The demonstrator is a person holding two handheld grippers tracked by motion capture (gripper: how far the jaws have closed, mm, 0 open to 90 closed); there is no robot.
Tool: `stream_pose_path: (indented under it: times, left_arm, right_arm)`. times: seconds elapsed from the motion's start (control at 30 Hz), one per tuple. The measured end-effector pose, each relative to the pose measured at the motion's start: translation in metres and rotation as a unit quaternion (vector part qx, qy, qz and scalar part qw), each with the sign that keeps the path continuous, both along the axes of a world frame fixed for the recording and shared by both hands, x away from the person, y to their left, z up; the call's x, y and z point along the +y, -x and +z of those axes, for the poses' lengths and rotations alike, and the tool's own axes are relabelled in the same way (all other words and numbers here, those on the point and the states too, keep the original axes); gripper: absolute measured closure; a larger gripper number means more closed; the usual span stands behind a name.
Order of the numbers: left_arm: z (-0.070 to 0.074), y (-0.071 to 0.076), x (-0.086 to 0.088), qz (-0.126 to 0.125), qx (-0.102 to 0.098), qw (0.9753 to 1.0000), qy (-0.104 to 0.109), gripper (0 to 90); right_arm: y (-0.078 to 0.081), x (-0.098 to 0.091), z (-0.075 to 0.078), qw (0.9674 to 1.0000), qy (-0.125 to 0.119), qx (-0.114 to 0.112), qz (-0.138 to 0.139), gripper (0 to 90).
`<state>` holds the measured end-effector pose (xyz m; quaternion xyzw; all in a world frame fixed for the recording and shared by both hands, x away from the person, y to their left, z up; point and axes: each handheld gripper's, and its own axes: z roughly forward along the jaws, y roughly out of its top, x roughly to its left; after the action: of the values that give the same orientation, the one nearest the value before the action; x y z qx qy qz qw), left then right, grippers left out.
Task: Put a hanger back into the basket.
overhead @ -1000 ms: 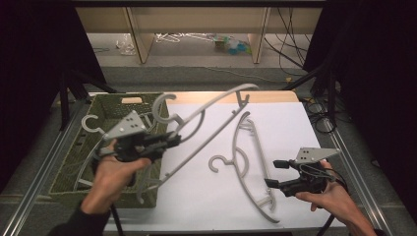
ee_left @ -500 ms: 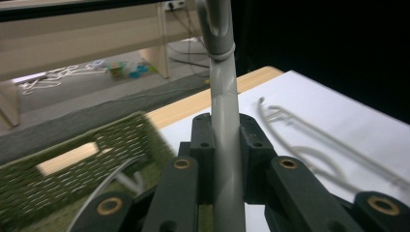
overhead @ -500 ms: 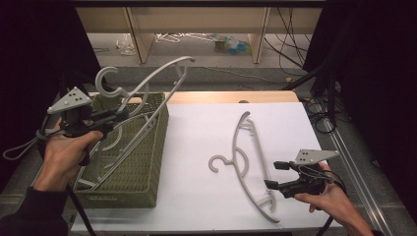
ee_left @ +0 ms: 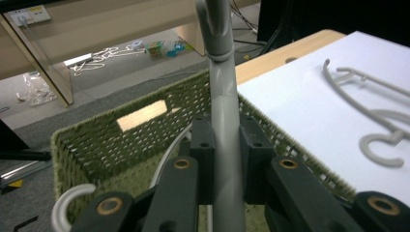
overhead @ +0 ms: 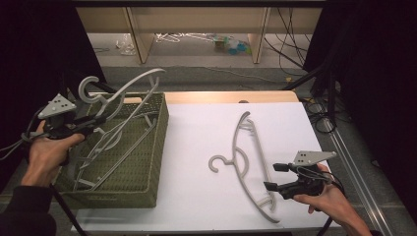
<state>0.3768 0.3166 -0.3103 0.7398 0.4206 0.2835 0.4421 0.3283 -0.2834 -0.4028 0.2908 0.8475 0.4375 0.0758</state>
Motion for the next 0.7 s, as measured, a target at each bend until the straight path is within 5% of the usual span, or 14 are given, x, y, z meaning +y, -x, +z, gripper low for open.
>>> stream_pose_path:
  times: [0.4,0.7]
  left_arm:
    - [-0.027,0.002,0.020,0.002,0.024,0.9993,-0.028,79.1]
    - [-0.047,-0.003,0.027,0.012,0.067,0.9973,-0.028,79.1]
  right_arm:
    - [-0.001,0.000,-0.003,1.0000,0.004,0.003,0.004,26.2]
    - [-0.001,0.001,-0.004,1.0000,0.005,0.004,0.002,26.2]
